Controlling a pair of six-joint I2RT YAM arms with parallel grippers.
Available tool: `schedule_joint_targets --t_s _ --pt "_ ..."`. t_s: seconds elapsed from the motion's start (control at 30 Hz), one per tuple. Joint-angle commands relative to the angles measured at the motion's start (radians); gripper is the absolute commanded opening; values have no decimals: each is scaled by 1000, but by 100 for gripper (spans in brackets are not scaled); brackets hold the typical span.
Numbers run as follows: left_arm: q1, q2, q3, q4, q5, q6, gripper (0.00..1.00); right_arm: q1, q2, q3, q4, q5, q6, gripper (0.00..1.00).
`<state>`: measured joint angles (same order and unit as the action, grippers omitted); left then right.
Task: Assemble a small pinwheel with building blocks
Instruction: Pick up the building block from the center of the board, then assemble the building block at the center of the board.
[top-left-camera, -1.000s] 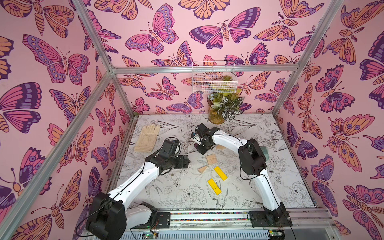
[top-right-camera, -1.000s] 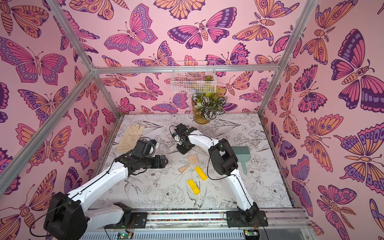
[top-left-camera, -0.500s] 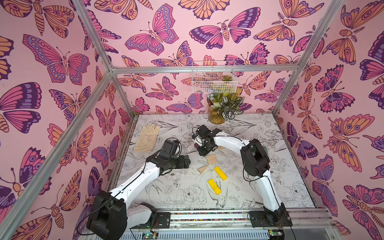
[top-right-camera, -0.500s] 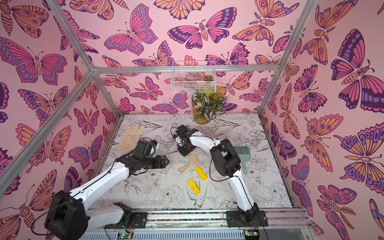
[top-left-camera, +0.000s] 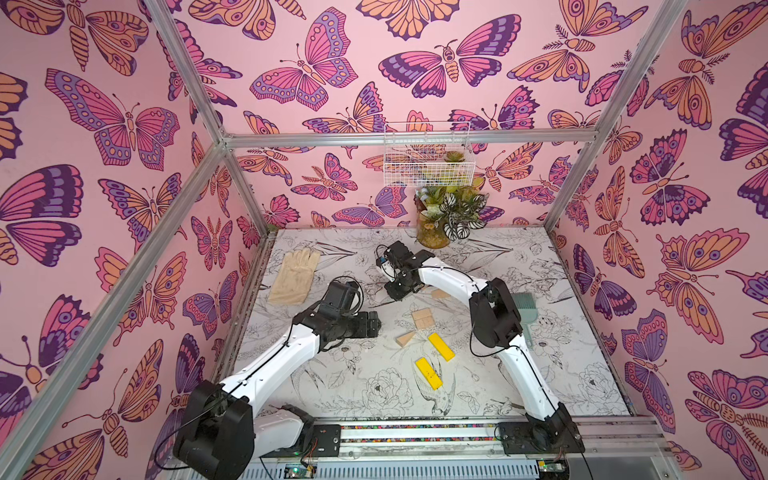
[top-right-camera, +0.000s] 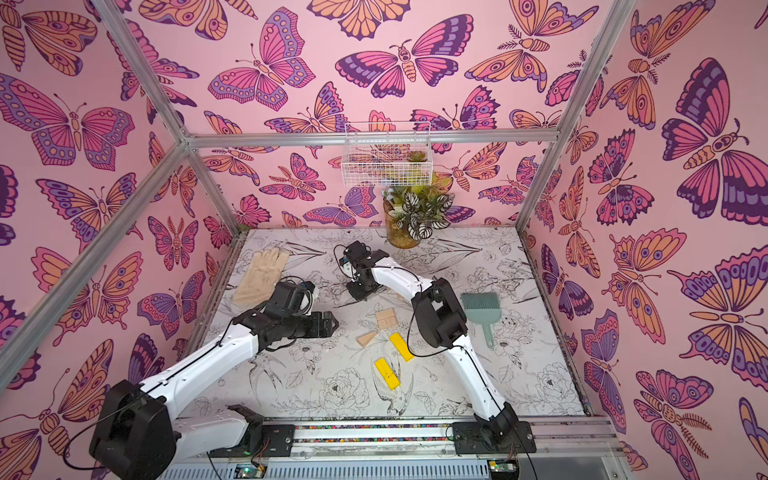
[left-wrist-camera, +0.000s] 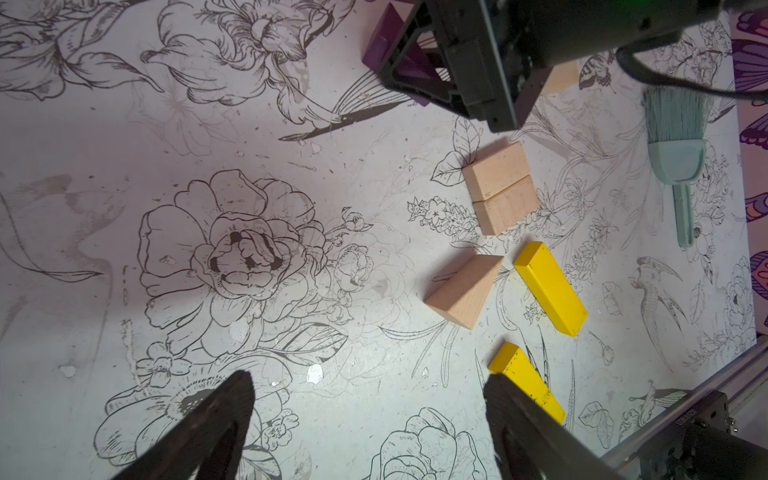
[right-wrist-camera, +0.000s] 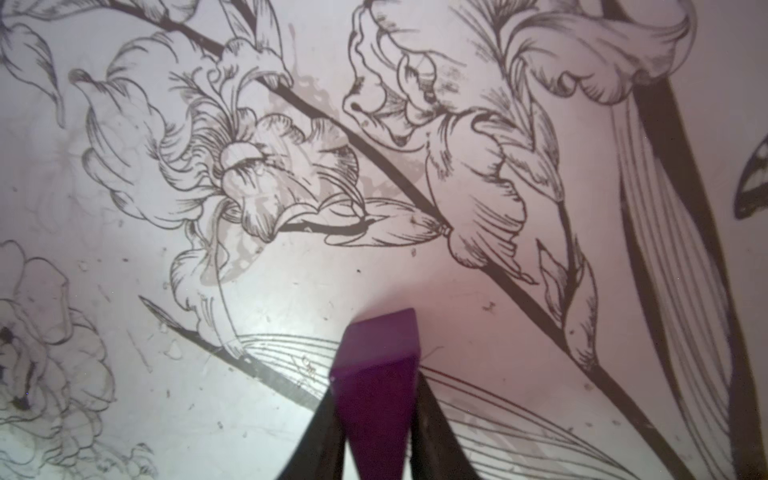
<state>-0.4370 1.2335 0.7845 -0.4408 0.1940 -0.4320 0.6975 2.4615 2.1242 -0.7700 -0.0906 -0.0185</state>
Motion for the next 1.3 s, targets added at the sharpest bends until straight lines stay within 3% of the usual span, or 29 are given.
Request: schedule_joint_targets --t_s 0.0,0.13,0.5,0.87,1.27 --pt "5 11 -23 14 17 -4 90 8 5 -15 -33 2 3 19" --pt "4 14 -24 19 24 -8 90 8 -40 -87 -16 3 -19 13" --pt "0 5 -36 25 29 -30 90 9 -171 -304 70 4 -57 13" --pt "-11 10 -33 27 28 -32 91 16 -172 -313 73 0 -60 14" --pt "-20 16 -29 32 38 -16 92 17 -164 -299 74 -2 -51 23"
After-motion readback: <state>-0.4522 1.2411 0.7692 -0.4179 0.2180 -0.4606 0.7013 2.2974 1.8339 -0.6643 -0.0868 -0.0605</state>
